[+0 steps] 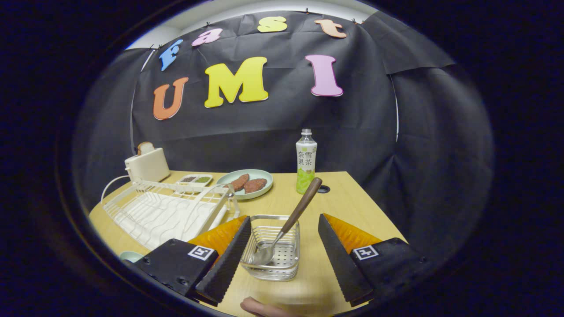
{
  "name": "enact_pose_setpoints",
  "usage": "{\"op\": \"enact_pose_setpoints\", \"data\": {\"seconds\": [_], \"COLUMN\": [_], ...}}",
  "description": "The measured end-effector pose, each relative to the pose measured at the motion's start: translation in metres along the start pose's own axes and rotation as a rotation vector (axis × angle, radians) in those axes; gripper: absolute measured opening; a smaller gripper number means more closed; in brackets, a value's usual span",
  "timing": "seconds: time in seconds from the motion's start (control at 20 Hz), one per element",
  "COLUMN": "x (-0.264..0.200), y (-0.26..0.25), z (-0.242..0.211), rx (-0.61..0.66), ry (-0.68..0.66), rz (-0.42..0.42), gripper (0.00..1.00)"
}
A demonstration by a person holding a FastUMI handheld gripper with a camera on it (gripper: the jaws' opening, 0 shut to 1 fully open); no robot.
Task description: Take the plate from the dish rack, then take the spoon from the basket and place it into the plate.
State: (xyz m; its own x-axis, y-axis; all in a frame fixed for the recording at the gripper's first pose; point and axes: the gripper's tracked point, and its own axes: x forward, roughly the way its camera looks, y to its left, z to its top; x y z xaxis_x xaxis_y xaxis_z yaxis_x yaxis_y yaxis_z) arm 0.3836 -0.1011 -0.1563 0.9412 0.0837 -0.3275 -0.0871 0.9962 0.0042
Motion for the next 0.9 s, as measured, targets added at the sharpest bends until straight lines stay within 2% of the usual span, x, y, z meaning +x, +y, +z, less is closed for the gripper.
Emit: {"op": "enact_pose_setpoints", "data": {"seconds": [0.2,0.25,0.45,0.5,0.65,0.75,0.9], "x": [0.025,0.032,0.047,0.049,0.052,0.057,0.053], "y": [0.003,-0.001,0.006,0.008,0.011,0.019,0.029], "z": [0.013,0.016,0.012,0.013,0.012,0.015,0.021], "rx": [0.077,0.074,0.082,0.082,0.078,0.085,0.084], "ry": [-0.034,-0.050,0.002,-0.002,0.000,-0.008,-0.018], "rz": [0.039,0.017,0.052,0.054,0.043,0.059,0.069], "gripper": [0.95,0.91,0.70,0.68,0.40,0.27,0.19]}}
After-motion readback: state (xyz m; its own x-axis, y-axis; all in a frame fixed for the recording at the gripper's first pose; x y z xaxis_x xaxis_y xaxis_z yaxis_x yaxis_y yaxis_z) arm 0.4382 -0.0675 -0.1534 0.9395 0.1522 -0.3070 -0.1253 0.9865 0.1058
